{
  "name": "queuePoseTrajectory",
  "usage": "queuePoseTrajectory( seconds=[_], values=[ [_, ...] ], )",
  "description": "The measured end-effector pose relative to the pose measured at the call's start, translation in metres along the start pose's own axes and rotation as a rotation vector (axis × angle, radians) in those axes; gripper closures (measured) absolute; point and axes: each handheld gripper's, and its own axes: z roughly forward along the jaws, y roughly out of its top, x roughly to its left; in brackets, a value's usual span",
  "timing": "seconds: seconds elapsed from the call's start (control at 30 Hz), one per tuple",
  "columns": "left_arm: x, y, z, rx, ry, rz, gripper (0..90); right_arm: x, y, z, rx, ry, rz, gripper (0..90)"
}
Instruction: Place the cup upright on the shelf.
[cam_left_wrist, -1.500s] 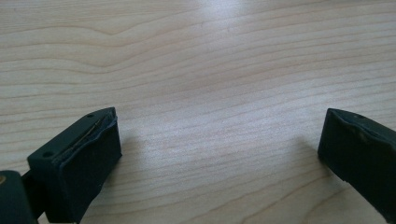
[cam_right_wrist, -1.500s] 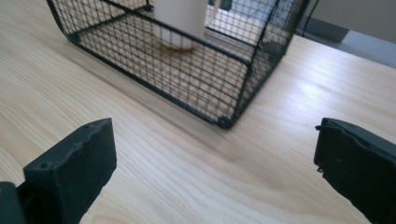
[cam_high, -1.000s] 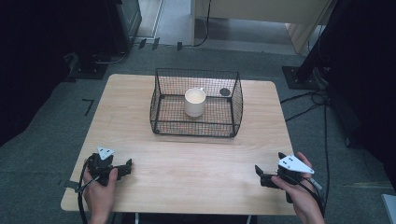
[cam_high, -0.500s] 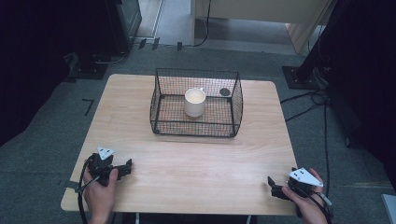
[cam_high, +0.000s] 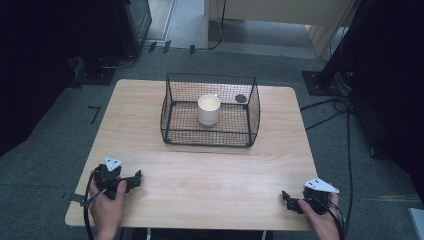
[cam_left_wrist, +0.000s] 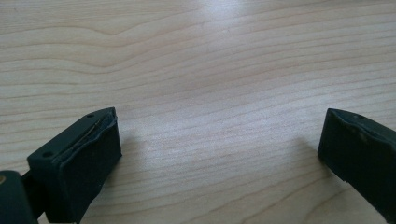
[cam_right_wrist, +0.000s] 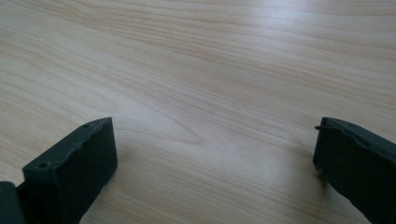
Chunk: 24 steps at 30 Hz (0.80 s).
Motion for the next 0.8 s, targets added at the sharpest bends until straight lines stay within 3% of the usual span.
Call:
queuePoseTrajectory(
  seconds=[0.07,0.8],
  values=[
    [-0.0003,0.0001,0.0002,-0.002,0.001,-0.002,0.0,0.0009,0.0003,0.0002,0.003,0.016,-0.014,0.0],
    [-0.0001,0.0001,0.0001,0.000,0.005,-0.005,0.0,0.0008,0.0012,0.0010,0.003,0.013,-0.011,0.0]
  ],
)
